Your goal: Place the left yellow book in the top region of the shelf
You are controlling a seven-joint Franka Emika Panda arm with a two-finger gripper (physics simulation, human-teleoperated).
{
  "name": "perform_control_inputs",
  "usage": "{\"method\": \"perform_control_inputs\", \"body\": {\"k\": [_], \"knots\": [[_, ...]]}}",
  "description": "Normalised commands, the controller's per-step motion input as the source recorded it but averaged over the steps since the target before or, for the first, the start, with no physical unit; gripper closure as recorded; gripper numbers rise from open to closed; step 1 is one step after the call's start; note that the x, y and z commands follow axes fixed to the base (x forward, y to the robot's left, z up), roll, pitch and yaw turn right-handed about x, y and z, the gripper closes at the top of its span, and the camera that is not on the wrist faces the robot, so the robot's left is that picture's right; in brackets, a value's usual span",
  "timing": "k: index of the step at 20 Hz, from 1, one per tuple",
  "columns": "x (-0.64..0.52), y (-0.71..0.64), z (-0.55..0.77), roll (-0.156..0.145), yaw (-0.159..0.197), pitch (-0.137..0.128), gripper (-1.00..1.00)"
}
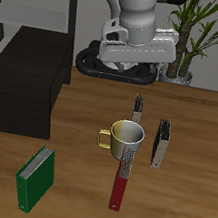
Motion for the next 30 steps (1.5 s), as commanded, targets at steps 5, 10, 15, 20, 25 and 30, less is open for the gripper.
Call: {"method": "perform_control_inputs", "body": {"k": [5,10,15,20,25,30], "knots": [[0.09,0.31,0.01,0.041,0.017,0.019,-1.00],[0.10,0.18,0.07,-0.016,0.015,-0.028,-1.00],[0.26,0.15,0.03,-0.058,0.002,-0.008,-1.00],[0.20,0.22,0.03,-0.085,0.049,-0.066,-1.00],[0.31,0.32,-0.08,0.008,0.019,0.020,-1.00],[0.21,0.14,-0.07,-0.020,-0.019,0.011,-1.00]]}}
